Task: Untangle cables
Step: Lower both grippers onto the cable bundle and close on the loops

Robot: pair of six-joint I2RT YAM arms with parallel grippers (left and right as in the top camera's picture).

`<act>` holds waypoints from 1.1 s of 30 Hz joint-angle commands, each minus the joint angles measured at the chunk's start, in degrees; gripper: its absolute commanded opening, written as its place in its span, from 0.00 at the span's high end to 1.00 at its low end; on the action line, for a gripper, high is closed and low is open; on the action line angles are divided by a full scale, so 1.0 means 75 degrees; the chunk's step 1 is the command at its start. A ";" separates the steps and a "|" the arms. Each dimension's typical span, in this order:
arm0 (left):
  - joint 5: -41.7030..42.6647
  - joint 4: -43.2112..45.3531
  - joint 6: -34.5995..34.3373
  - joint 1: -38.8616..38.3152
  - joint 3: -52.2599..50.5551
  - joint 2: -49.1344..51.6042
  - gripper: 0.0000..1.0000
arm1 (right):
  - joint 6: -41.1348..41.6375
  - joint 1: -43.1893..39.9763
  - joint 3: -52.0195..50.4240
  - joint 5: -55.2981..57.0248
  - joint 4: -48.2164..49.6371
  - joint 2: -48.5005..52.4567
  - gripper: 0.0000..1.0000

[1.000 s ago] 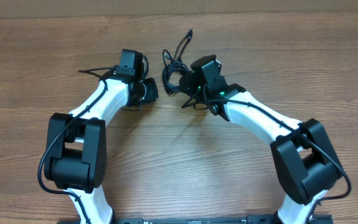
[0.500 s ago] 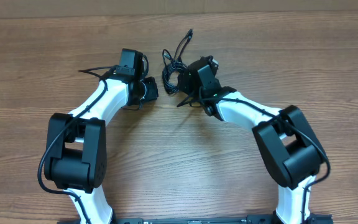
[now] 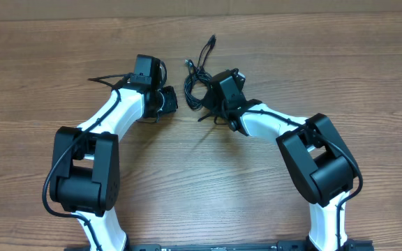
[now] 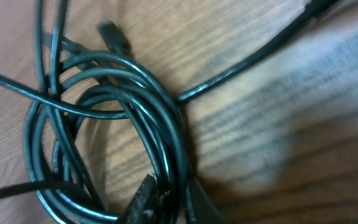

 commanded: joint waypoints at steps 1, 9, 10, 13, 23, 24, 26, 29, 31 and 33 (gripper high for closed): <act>-0.0041 0.0032 0.0015 -0.0009 0.0143 0.0108 0.71 | -0.0015 0.0038 -0.0055 -0.0737 -0.0452 0.0096 0.94; -0.0041 0.0029 0.0015 -0.0009 0.0143 0.0108 0.71 | -0.0017 0.0102 -0.0055 -0.2063 -0.1670 0.0096 0.94; -0.0041 0.0029 0.0015 -0.0009 0.0143 0.0108 0.71 | -0.0017 0.0146 -0.0055 -0.2090 -0.1798 0.0096 0.94; -0.0038 0.0020 0.0015 -0.0009 0.0143 0.0108 0.71 | -0.0020 0.0321 -0.0055 -0.2337 -0.1979 0.0096 0.93; -0.0041 -0.0099 0.0015 -0.0009 0.0143 0.0108 0.71 | -0.0017 0.1096 -0.0055 -0.2634 -0.2186 0.0096 0.89; -0.0041 -0.0117 0.0015 -0.0009 0.0143 0.0108 0.71 | -0.0020 0.1151 -0.0055 -0.2690 -0.2203 0.0096 0.89; -0.0038 -0.0119 0.0015 -0.0009 0.0143 0.0108 0.71 | -0.0020 0.1221 -0.0055 -0.2836 -0.2232 0.0096 0.89; -0.0041 -0.0119 0.0012 -0.0009 0.0143 0.0108 0.71 | -0.0020 0.1241 -0.0055 -0.2935 -0.2247 0.0096 0.89; -0.0041 -0.0119 0.0012 -0.0009 0.0143 0.0108 0.71 | -0.0020 0.1241 -0.0055 -0.2920 -0.2218 0.0096 0.89; -0.0041 -0.0119 0.0012 -0.0009 0.0143 0.0108 0.72 | -0.0017 0.1233 -0.0055 -0.2722 -0.2215 0.0096 0.89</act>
